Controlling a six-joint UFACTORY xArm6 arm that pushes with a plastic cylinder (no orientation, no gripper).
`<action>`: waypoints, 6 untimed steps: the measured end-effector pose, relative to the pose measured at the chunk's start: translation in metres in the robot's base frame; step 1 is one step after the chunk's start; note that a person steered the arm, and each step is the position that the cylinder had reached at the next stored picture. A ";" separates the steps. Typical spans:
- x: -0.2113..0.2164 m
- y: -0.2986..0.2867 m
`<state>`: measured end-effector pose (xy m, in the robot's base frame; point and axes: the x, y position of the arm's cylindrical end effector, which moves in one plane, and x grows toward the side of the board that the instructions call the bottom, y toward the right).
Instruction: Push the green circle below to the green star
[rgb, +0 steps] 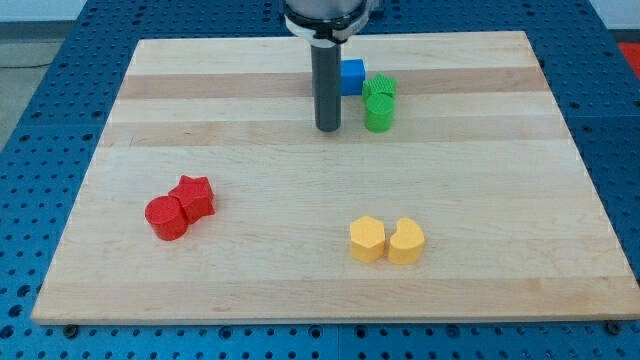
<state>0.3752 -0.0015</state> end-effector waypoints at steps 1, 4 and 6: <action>0.000 0.012; 0.000 0.018; 0.000 0.023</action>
<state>0.3752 0.0217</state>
